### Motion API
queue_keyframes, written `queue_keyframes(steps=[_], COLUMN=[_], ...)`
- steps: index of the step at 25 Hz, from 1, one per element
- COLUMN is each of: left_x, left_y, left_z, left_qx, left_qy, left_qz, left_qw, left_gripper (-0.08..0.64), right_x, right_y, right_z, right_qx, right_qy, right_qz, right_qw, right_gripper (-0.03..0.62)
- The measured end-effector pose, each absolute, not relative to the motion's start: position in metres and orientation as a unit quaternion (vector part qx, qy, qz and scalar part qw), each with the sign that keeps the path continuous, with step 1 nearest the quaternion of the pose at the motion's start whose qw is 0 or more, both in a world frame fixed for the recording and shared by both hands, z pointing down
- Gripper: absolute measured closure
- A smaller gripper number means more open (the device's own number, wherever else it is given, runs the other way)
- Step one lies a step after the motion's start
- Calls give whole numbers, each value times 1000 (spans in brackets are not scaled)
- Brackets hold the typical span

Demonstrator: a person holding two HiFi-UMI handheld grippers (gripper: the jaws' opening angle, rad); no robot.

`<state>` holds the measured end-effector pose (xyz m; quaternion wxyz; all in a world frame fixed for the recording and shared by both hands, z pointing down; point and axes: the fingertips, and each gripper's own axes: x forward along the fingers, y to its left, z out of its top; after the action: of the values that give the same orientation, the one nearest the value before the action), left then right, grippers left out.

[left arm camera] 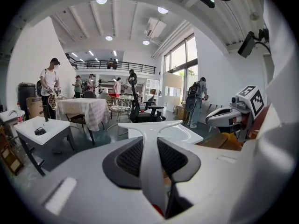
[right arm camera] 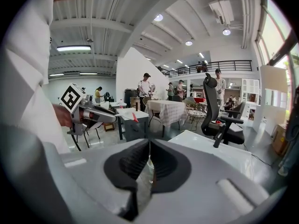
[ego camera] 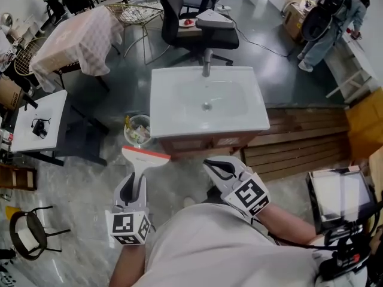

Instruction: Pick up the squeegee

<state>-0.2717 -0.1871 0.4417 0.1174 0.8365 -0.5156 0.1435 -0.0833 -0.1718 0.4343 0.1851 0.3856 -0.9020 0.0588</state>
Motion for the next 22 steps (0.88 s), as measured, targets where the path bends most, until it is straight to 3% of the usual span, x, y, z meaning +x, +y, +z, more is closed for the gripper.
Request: queue_keyframes(steps=[22], left_x=[-264], left_y=[-194], left_z=[446], left_qx=[841], left_qy=[-508], left_qz=[146], left_qw=[118], left_gripper=[458], right_x=[-79], right_y=[-176], right_z=[436], right_qx=[387], right_qy=[-900], right_qz=[55], right_qw=[192], right_gripper=[588])
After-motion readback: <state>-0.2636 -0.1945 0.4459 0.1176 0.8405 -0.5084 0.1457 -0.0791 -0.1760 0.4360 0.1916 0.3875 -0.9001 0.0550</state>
